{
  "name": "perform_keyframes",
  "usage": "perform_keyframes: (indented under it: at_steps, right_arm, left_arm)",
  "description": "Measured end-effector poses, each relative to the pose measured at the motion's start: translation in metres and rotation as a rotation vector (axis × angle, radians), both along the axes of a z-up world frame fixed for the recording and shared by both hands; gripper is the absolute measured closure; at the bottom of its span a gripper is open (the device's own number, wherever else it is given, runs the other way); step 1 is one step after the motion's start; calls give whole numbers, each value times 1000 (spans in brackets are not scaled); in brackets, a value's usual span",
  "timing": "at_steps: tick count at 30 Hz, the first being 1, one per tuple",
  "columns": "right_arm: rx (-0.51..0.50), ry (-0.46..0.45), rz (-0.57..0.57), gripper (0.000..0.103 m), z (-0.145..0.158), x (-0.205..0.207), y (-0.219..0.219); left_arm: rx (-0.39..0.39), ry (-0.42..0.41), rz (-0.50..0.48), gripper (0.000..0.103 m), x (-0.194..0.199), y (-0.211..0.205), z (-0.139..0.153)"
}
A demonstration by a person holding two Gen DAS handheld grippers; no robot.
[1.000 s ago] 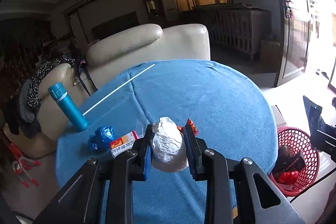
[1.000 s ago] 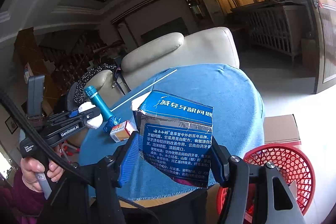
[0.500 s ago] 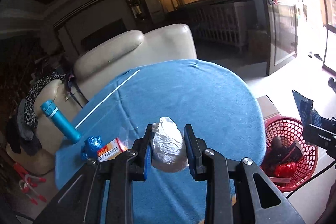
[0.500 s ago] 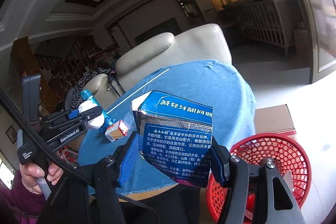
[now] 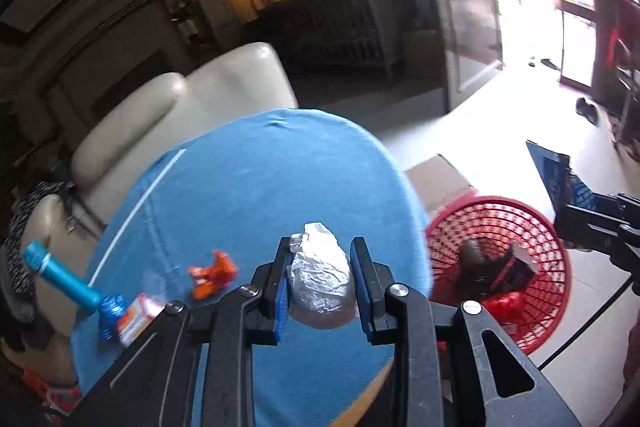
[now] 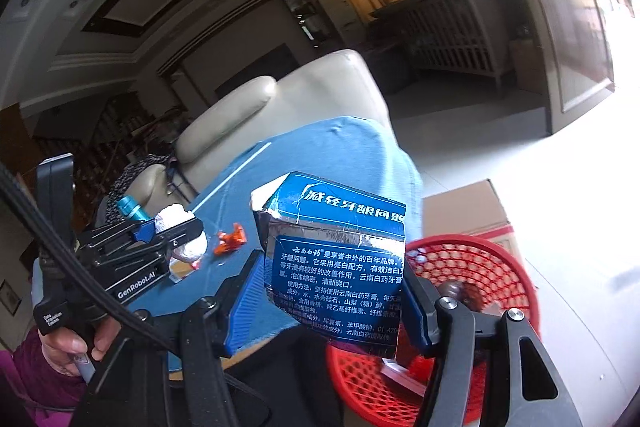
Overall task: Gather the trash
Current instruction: 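Carry the blue carton and white plastic over the red basket, then open both tools to drop the items into the red basket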
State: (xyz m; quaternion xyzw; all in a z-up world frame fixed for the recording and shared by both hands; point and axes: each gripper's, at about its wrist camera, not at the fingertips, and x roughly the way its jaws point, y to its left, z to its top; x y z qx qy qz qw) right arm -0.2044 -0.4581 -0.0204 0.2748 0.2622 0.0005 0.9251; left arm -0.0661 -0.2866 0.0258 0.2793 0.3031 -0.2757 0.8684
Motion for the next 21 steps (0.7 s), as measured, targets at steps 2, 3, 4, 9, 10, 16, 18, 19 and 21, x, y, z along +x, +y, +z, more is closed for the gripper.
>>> perform_keyframes:
  at_steps: [2, 3, 4, 9, 10, 16, 18, 19, 21]
  right_arm:
    - [16, 18, -20, 38, -6, -4, -9]
    - [23, 27, -28, 38, -9, -6, -14]
    - [34, 42, -40, 38, -14, -9, -19]
    - [88, 99, -93, 38, -37, -19, -42]
    - [98, 111, -103, 38, -41, -20, -46]
    - [148, 150, -129, 38, -61, -26, -60]
    - [163, 155, -130, 38, -65, -24, -62]
    - [174, 158, -131, 37, -66, -21, -62]
    - [205, 160, -142, 34, -70, -19, -64]
  left_arm:
    - [-9, 41, -46, 73, -1, -10, -4]
    - [-19, 67, -69, 73, -2, -15, -6]
    - [-32, 97, -93, 73, -2, -20, -7]
    - [-76, 264, -182, 73, -2, -38, -22]
    - [-79, 288, -187, 73, -2, -40, -26]
    - [-98, 407, -214, 72, 1, -50, -45]
    - [-103, 423, -233, 69, -1, -53, -46]
    - [-113, 431, -249, 68, -2, -54, -46]
    - [-119, 426, -264, 57, -5, -56, -43]
